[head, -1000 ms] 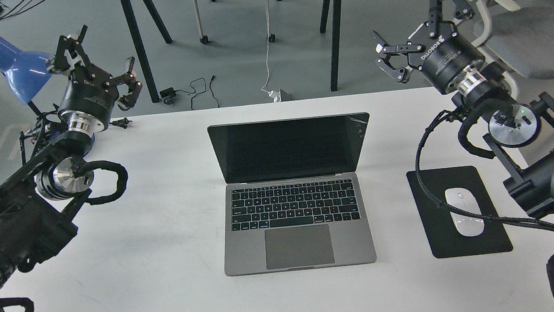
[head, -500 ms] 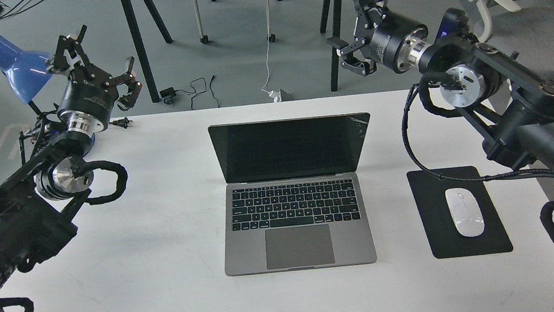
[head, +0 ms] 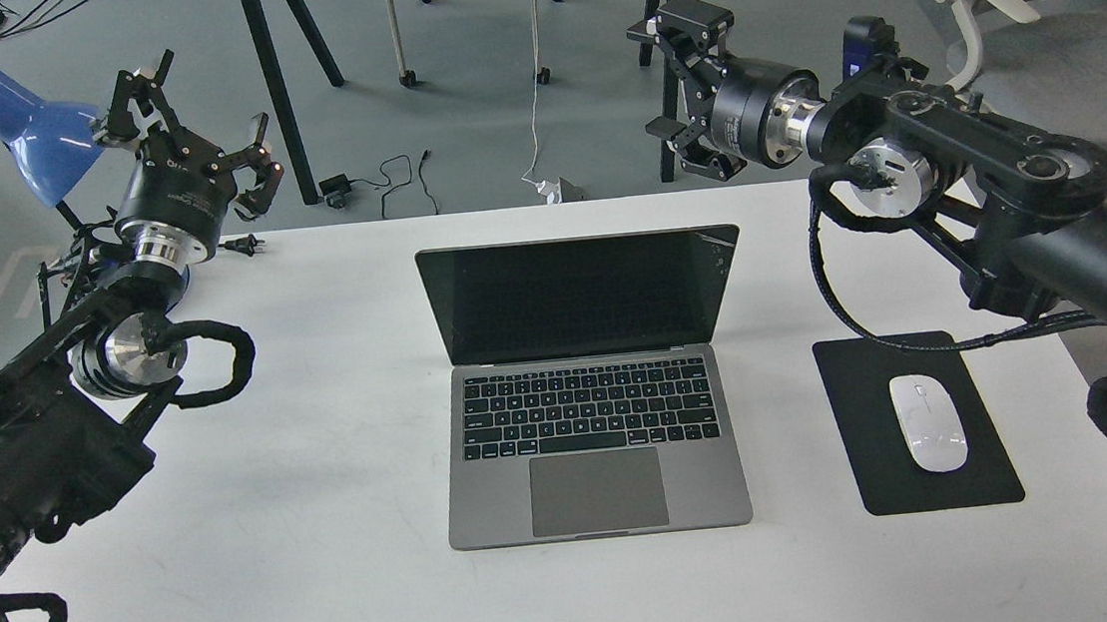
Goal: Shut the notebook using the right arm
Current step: 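Raise the right gripper and swing it over the laptop's screen top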
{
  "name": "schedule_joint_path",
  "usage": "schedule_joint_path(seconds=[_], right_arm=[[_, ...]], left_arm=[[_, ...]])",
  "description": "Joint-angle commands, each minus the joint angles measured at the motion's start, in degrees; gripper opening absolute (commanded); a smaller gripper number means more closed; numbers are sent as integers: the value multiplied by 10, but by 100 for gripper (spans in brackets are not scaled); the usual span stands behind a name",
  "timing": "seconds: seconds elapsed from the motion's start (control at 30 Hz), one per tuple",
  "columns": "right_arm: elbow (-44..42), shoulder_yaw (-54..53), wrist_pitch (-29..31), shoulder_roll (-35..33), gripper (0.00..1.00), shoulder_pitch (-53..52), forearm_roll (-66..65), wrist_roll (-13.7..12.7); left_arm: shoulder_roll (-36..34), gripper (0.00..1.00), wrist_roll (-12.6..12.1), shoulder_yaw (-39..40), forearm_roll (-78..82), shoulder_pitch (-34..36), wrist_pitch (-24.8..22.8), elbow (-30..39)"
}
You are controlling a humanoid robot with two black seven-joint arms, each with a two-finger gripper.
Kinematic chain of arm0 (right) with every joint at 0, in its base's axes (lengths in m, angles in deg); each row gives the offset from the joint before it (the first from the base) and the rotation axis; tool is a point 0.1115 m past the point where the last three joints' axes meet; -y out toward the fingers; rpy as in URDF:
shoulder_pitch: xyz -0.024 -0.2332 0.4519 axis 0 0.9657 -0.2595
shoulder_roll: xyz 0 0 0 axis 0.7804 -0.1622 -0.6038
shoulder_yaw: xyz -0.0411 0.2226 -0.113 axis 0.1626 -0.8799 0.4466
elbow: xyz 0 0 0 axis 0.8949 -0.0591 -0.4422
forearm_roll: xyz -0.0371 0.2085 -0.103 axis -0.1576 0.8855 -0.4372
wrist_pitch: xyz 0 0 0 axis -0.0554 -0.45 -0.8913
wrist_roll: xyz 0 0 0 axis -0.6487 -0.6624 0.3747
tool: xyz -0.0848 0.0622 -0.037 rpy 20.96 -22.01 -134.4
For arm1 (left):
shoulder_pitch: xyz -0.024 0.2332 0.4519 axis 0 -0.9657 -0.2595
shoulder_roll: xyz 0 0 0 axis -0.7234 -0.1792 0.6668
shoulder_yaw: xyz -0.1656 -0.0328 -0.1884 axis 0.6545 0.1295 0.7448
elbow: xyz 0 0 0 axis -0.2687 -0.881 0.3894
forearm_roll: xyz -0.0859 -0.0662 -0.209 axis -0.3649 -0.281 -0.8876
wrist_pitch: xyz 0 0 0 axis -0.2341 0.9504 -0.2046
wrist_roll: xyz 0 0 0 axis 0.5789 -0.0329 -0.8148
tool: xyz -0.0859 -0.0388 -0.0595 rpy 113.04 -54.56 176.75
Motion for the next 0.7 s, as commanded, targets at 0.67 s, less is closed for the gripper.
schedule_joint_path(seconds=[0.67], right_arm=[[2, 93, 46, -2, 100, -19, -2, -2]], left_arm=[[0, 100, 0, 0, 0, 0, 0, 0]])
